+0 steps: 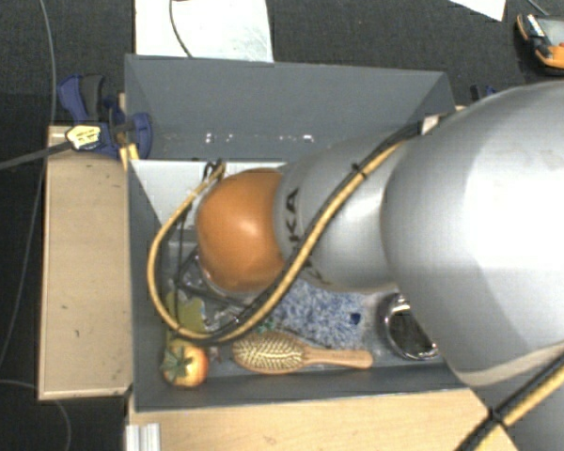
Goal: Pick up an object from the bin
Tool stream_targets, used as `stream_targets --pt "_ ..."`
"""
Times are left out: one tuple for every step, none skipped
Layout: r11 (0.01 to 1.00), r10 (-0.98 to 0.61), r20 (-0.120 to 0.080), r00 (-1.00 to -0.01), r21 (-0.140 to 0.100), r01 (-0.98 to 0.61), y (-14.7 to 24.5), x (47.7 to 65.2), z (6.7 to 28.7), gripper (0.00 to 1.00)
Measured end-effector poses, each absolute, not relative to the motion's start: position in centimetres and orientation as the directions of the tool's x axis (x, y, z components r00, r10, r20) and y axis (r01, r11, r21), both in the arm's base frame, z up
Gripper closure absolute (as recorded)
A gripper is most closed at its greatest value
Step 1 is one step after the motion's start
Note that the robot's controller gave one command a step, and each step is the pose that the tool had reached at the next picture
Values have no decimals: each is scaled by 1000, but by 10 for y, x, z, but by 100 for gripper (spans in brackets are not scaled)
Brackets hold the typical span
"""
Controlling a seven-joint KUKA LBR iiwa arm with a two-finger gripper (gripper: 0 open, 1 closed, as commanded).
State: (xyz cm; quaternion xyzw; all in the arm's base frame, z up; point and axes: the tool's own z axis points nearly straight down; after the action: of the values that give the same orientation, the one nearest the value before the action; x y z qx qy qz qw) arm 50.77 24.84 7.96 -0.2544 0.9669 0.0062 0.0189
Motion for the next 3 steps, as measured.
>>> stream_targets --pt "872 -489 -44 -871 6 -489 251 508 82 100" --pt "873 -487 -44 -872 6 -488 251 508 82 100" --pt "873 -487 -51 -872 7 -488 250 498 112 100"
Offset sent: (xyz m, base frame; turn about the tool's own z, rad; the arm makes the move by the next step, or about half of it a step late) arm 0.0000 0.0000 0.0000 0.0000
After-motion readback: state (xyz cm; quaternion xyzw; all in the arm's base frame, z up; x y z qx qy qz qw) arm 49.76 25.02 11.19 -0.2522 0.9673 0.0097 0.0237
